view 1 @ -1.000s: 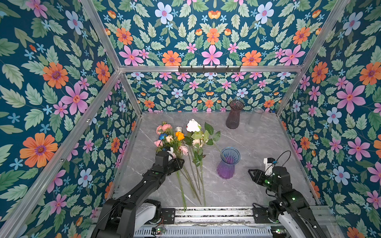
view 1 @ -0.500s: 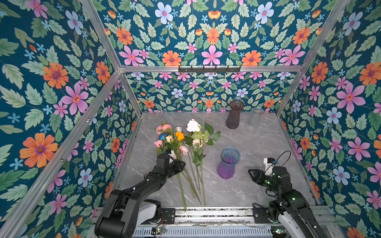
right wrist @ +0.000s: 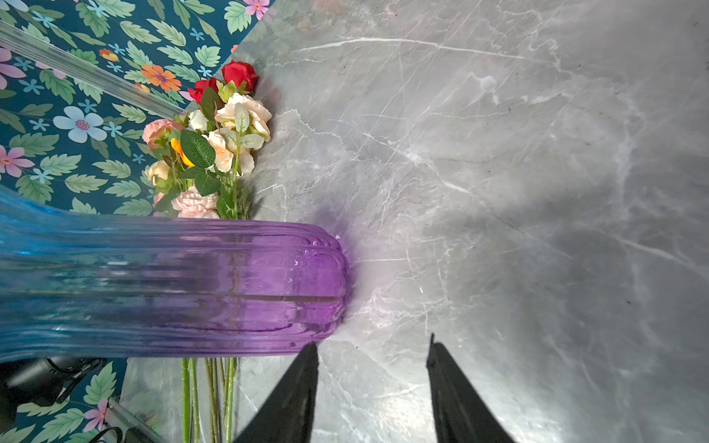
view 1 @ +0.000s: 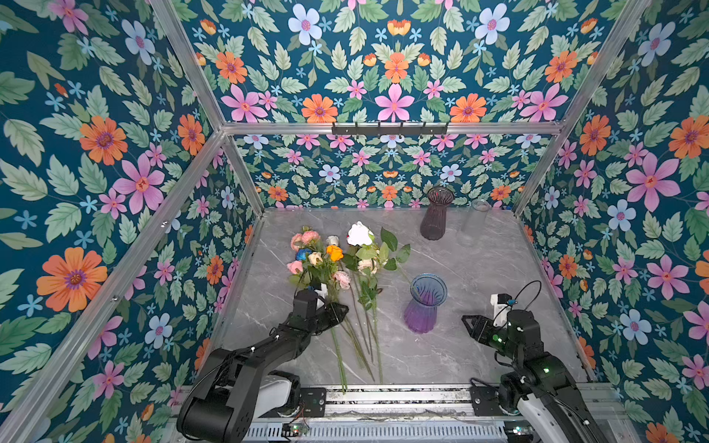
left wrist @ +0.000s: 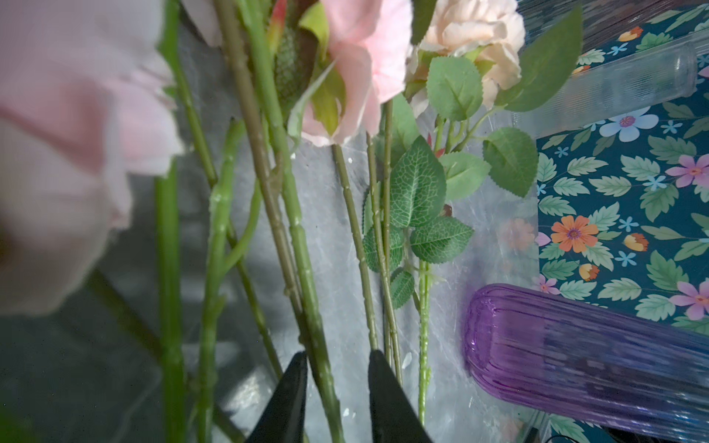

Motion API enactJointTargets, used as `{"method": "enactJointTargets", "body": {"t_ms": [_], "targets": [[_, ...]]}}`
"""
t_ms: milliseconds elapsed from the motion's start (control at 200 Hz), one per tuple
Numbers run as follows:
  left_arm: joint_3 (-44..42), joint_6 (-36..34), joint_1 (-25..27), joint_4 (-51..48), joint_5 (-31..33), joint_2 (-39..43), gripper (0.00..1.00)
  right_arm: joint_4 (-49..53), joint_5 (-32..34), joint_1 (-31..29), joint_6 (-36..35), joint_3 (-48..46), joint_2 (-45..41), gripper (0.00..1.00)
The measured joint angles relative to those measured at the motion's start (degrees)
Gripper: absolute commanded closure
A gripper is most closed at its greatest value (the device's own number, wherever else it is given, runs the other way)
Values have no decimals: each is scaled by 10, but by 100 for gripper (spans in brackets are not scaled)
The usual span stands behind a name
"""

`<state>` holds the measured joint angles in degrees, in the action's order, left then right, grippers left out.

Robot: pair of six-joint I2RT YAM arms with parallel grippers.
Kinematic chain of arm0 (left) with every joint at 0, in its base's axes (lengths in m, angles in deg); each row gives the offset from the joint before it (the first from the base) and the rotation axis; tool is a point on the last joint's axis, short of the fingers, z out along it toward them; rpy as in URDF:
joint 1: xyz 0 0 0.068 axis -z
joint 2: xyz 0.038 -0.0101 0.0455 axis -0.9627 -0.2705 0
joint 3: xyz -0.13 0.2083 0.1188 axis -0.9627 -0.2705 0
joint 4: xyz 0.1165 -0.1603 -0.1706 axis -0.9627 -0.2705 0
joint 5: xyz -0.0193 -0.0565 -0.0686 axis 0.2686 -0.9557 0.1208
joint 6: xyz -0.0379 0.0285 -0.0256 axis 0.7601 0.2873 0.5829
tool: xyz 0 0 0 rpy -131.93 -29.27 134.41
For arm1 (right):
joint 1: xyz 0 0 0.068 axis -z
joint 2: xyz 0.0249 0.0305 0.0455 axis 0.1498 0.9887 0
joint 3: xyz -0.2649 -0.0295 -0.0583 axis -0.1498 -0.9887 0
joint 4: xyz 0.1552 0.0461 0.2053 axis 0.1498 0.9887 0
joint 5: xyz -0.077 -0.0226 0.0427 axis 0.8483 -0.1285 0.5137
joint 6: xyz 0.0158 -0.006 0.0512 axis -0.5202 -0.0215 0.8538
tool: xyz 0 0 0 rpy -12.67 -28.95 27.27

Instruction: Arrange the flowers into the vase

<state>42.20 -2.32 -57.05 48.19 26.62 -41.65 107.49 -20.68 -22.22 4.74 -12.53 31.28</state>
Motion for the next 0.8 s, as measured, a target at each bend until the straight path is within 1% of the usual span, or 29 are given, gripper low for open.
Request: {"method": "enactJointTargets", "body": {"t_ms": [40,235,375,550,800], "targets": [[-2,0,0,0,-1,3,77,0,0,0,0,0,0,52],[-11,5,1,5,-5,15,78,0,0,0,0,0,0,52],[-15,14,2,10,-8,18,89,0,0,0,0,0,0,52],[-17,24,2,10,-11,21,100,0,0,0,0,0,0,52],[2,26,3,2,-16,45,100,0,0,0,0,0,0,52]]}}
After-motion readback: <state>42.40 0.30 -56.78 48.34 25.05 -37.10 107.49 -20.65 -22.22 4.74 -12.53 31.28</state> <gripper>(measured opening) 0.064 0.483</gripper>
